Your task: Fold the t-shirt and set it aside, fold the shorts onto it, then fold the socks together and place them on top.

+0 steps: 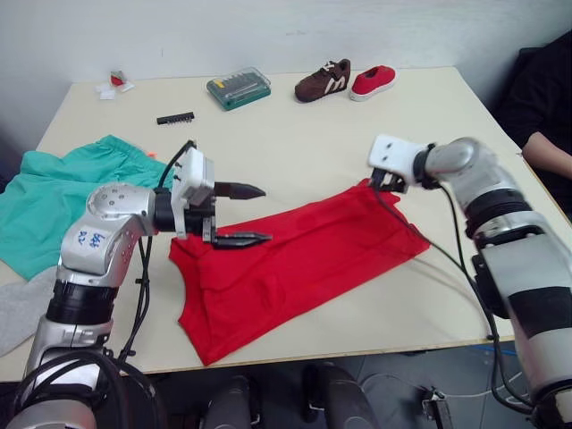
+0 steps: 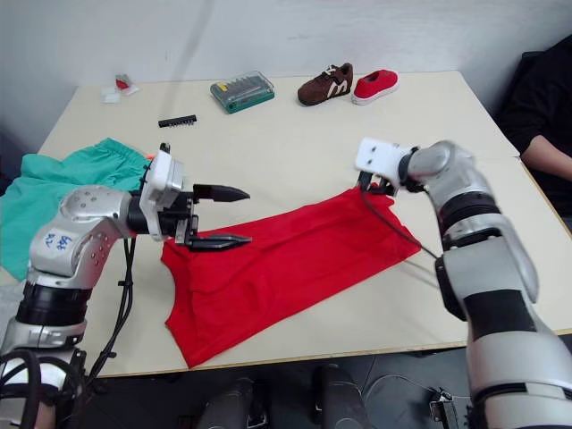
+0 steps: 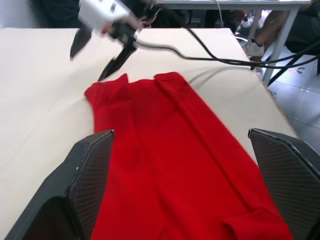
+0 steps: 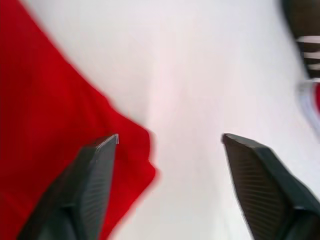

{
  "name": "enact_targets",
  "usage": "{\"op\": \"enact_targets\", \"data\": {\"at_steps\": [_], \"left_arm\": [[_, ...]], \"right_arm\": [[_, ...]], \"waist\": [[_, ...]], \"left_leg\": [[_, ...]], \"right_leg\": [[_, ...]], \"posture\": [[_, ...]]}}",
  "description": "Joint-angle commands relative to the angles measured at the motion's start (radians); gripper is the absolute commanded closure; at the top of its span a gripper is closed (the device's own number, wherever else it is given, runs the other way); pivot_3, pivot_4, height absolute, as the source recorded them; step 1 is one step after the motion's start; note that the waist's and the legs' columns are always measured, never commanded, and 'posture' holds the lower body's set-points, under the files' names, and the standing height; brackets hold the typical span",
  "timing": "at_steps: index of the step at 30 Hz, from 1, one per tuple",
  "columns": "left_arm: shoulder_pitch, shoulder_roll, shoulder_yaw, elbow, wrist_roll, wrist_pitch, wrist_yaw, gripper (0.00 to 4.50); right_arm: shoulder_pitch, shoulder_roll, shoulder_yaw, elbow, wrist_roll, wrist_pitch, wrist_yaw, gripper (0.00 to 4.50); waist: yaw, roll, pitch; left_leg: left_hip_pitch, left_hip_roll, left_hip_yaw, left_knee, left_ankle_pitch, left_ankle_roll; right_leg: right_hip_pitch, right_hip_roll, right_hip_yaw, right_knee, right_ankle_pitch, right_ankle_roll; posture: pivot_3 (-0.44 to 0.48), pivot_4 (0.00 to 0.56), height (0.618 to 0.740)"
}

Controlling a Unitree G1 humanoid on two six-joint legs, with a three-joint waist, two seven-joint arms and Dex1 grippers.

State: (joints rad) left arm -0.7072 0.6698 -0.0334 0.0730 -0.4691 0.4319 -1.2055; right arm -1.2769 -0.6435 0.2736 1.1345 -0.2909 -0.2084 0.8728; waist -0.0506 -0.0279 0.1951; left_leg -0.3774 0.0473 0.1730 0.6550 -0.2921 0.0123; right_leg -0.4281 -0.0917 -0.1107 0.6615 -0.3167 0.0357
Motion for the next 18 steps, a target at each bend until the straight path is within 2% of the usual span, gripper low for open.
{"op": "enact_targets", "data": {"at_steps": [1,2,4,6,8,11,14,18], "left_arm": [[-0.095,-0.005,-0.042,0.179,0.061,-0.089,-0.093,0.0],[-0.158,-0.014,-0.074,0.289,0.099,-0.122,-0.136,0.0],[-0.257,-0.038,-0.119,0.468,0.162,-0.196,-0.195,0.0],[-0.33,-0.067,-0.149,0.621,0.225,-0.286,-0.214,0.0],[-0.396,-0.096,-0.169,0.771,0.288,-0.369,-0.219,0.0],[-0.476,-0.138,-0.174,0.949,0.34,-0.41,-0.236,0.0],[-0.515,-0.174,-0.179,1.052,0.387,-0.466,-0.25,0.0],[-0.551,-0.205,-0.168,1.142,0.439,-0.501,-0.218,0.0]], "right_arm": [[0.195,-0.093,-0.177,-0.457,0.199,0.362,0.123,0.01],[0.375,-0.136,-0.295,-0.774,0.273,0.631,0.14,0.01],[0.646,-0.168,-0.472,-1.256,0.365,1.038,0.127,0.01],[0.801,-0.137,-0.602,-1.569,0.419,1.334,0.085,0.01],[0.9,-0.073,-0.704,-1.8,0.441,1.585,0.037,0.01],[1.009,0.101,-0.832,-2.008,0.433,1.802,-0.051,0.01],[1.123,0.308,-0.88,-2.106,0.436,1.823,-0.152,0.01],[1.181,0.486,-0.862,-2.126,0.445,1.823,-0.266,0.01]], "waist": [[0.006,0.0,0.0],[0.022,0.0,0.0],[0.035,0.001,-0.001],[0.053,0.004,-0.002],[0.047,0.004,-0.002],[0.044,0.001,-0.004],[0.044,-0.001,-0.005],[0.044,-0.001,-0.005]], "left_leg": [[0.0,0.0,-0.001,0.0,0.0,0.0],[0.0,0.0,-0.001,0.0,0.0,0.0],[-0.005,0.001,-0.008,0.002,-0.001,-0.002],[-0.015,0.002,-0.012,0.005,-0.001,-0.002],[-0.02,0.002,-0.009,0.009,-0.001,-0.002],[-0.023,0.003,-0.009,0.013,0.0,0.0],[-0.024,0.004,-0.012,0.012,0.001,0.001],[-0.026,0.004,-0.012,0.012,0.002,0.001]], "right_leg": [[0.0,0.001,-0.001,-0.001,0.0,0.0],[0.0,0.001,-0.001,-0.001,0.0,0.0],[0.0,0.003,-0.003,-0.002,-0.001,0.001],[-0.008,0.005,-0.004,-0.001,-0.001,0.0],[-0.014,0.005,-0.003,0.002,0.0,-0.001],[-0.015,0.005,-0.004,0.002,0.004,-0.003],[-0.015,0.008,-0.006,-0.001,0.007,-0.005],[-0.017,0.008,-0.006,0.001,0.007,-0.005]], "posture": [[0.0,0.15,0.74],[0.0,0.15,0.74],[0.0,0.15,0.74],[0.0,0.15,0.74],[0.0,0.15,0.74],[0.0,0.15,0.74],[0.0,0.15,0.74],[0.0,0.15,0.74]]}}
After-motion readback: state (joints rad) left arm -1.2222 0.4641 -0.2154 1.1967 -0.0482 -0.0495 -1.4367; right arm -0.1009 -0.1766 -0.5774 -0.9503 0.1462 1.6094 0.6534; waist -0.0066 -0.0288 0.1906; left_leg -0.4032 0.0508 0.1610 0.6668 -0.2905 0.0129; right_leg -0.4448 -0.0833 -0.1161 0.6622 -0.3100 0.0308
